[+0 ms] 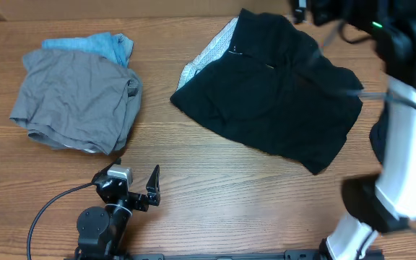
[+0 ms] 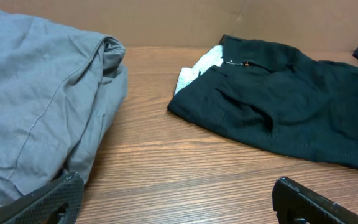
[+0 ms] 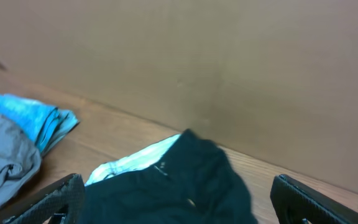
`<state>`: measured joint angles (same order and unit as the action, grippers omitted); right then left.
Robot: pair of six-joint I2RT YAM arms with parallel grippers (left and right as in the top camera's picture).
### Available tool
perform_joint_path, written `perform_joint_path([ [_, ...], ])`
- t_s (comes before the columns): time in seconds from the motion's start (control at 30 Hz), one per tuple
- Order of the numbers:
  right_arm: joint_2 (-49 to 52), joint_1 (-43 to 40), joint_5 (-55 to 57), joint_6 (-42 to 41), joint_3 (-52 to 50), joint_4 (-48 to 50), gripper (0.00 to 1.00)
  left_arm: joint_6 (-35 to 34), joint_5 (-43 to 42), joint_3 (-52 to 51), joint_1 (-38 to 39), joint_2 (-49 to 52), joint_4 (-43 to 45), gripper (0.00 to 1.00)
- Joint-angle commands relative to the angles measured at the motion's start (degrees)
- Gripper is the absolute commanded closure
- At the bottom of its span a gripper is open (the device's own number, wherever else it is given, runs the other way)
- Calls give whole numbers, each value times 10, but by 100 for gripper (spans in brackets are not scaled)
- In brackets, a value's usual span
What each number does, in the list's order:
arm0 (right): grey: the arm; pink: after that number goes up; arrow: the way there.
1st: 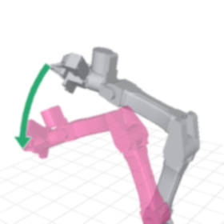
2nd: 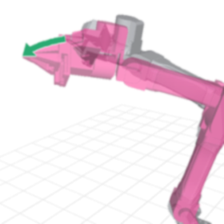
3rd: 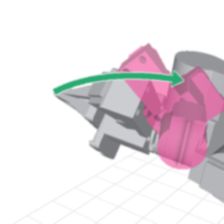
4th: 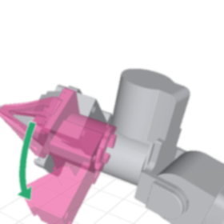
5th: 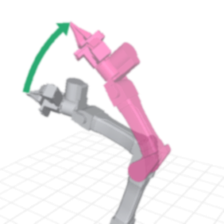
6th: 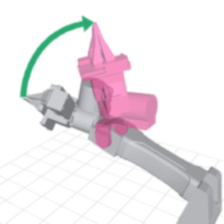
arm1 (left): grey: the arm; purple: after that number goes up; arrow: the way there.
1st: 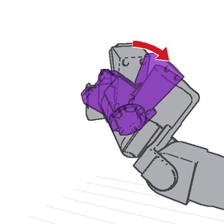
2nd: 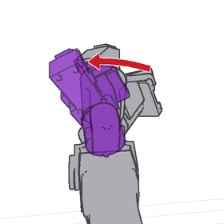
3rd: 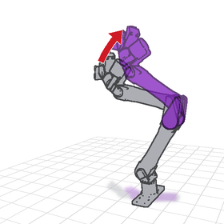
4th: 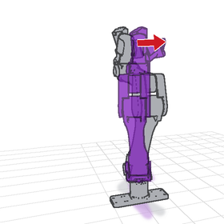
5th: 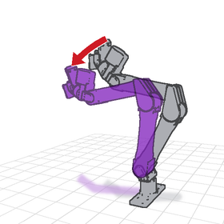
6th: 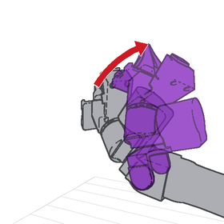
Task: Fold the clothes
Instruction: 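Grasp the shorts' lower right corner with the right gripper and lift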
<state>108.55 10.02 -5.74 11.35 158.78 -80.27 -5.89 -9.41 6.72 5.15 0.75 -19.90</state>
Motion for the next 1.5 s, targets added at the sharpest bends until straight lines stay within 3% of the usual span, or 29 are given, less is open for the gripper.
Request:
perform_joint_path([
  [0.0, -84, -40, 14, -31, -113, 7, 2, -5, -1, -7, -4, -5, 1, 0],
  [0.03, -117, -52, 15, -47, -171, 3, 10, -5, -1, -7, -4, -5, 1, 0],
  [0.13, -148, -61, 23, -116, -249, -28, 19, -5, -1, -7, -4, -5, 1, 0],
  [0.17, -148, -63, 23, -146, -270, -48, 35, -5, -1, -7, -4, -5, 1, 0],
  [0.2, -147, -64, 23, -169, -293, -64, 59, -5, -1, -7, -4, -5, 1, 0],
  [0.23, -146, -64, 23, -185, -318, -72, 96, -5, -1, -7, -4, -5, 1, 0],
  [0.4, -146, -64, 16, -268, -506, -54, 96, -5, -1, -7, -4, -5, 1, 0],
  [0.53, -146, -64, -46, -295, -707, 60, 96, -5, -1, -7, -4, -5, 1, 0],
  [0.73, -146, -64, -26, -374, -901, 211, 96, -5, -1, -7, -4, -5, 1, 0],
  [0.87, -146, -65, 45, -421, -968, 265, 96, -5, -1, -7, -4, -5, 1, 0],
  [1.17, -146, -64, 48, -470, -1097, 420, 96, -5, -1, -7, -4, -5, 1, 0],
  [1.47, -146, -64, 44, -498, -1127, 355, 96, -5, -1, -7, -4, -5, 1, 0],
])
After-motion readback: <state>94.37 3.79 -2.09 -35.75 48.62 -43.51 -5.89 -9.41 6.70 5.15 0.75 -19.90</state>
